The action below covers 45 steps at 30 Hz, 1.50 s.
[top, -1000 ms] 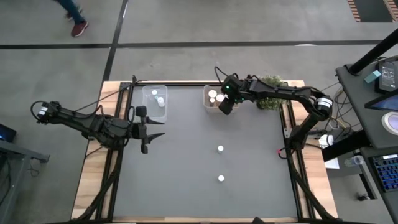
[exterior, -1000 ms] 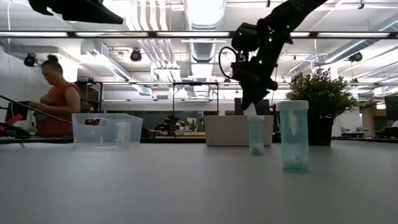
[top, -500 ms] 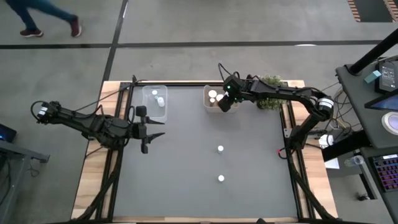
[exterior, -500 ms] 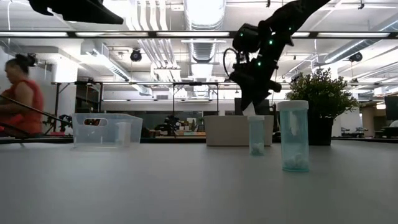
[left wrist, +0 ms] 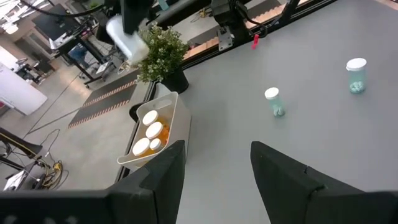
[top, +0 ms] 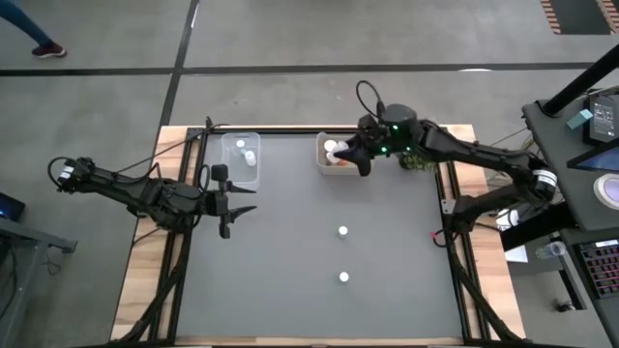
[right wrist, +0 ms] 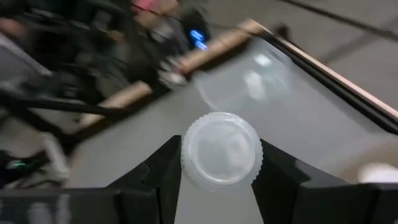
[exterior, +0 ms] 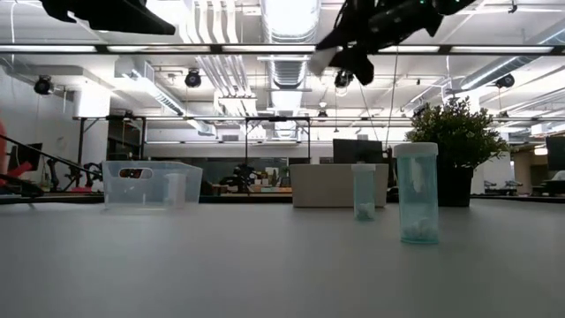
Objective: Pick and place medicine bottles into bin by pill shape (circle, oval)
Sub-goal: Put the white capsule bottle into the gray bin
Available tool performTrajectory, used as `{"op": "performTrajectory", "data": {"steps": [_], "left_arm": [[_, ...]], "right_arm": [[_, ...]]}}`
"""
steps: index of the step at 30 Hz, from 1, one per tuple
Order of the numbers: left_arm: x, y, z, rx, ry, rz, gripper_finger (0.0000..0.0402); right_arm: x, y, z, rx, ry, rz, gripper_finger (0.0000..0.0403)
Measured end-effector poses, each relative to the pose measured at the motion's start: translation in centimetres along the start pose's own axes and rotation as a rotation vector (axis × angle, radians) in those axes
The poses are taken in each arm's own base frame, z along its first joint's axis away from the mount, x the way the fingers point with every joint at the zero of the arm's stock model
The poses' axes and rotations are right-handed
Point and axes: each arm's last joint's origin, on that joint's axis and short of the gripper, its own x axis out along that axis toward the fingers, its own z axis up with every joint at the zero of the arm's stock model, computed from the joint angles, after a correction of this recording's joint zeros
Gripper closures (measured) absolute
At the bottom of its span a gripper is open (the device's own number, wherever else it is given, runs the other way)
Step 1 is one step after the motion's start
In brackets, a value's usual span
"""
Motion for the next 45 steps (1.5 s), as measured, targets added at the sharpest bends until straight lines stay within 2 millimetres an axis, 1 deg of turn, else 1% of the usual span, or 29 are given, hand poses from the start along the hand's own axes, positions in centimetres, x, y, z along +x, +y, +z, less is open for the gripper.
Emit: {"op": "performTrajectory", "data": {"steps": [5, 10, 13, 15, 22, 26, 29, 33, 37, 40, 45], "left_arm": [[0.0, 0.0, 0.0, 0.0, -0.001, 0.0, 0.0233], [0.0, 0.0, 0.0, -0.001, -0.002, 0.001, 0.0233], [0.0, 0.0, 0.0, -0.001, -0.002, 0.001, 0.0233], [0.0, 0.0, 0.0, -0.001, -0.002, 0.001, 0.0233], [0.0, 0.0, 0.0, -0.001, -0.002, 0.001, 0.0233], [0.0, 0.0, 0.0, -0.001, -0.002, 0.001, 0.0233], [0.0, 0.0, 0.0, -0.002, -0.002, 0.001, 0.0233], [0.0, 0.0, 0.0, -0.003, -0.002, 0.001, 0.0233], [0.0, 0.0, 0.0, -0.003, -0.002, 0.001, 0.0233], [0.0, 0.0, 0.0, -0.004, -0.001, 0.001, 0.0233], [0.0, 0.0, 0.0, -0.004, -0.001, 0.001, 0.0233]], "right_arm": [[-0.1, 0.1, -1.1, 0.009, -0.135, 0.163, 0.0244], [0.2, 0.1, -1.9, 0.053, -0.281, 0.318, 0.0249], [0.3, 0.5, -2.2, 0.062, -0.346, 0.445, 0.025], [0.4, 1.2, -2.3, 0.056, -0.371, 0.528, 0.0248], [0.5, 4.4, -2.2, -0.028, -0.443, 0.715, 0.0248], [0.5, 6.4, -2.1, -0.11, -0.424, 0.815, 0.0247], [0.4, 8.6, -1.8, -0.179, -0.451, 0.879, 0.0243], [-0.2, 11.5, -1.0, -0.293, -0.533, 0.963, 0.0244], [-0.9, 13.7, -0.3, -0.386, -0.588, 1.036, 0.0247], [-1.3, 14.9, 0.1, -0.414, -0.619, 1.067, 0.0244], [-1.6, 15.6, 0.5, -0.445, -0.654, 1.08, 0.0244]]}}
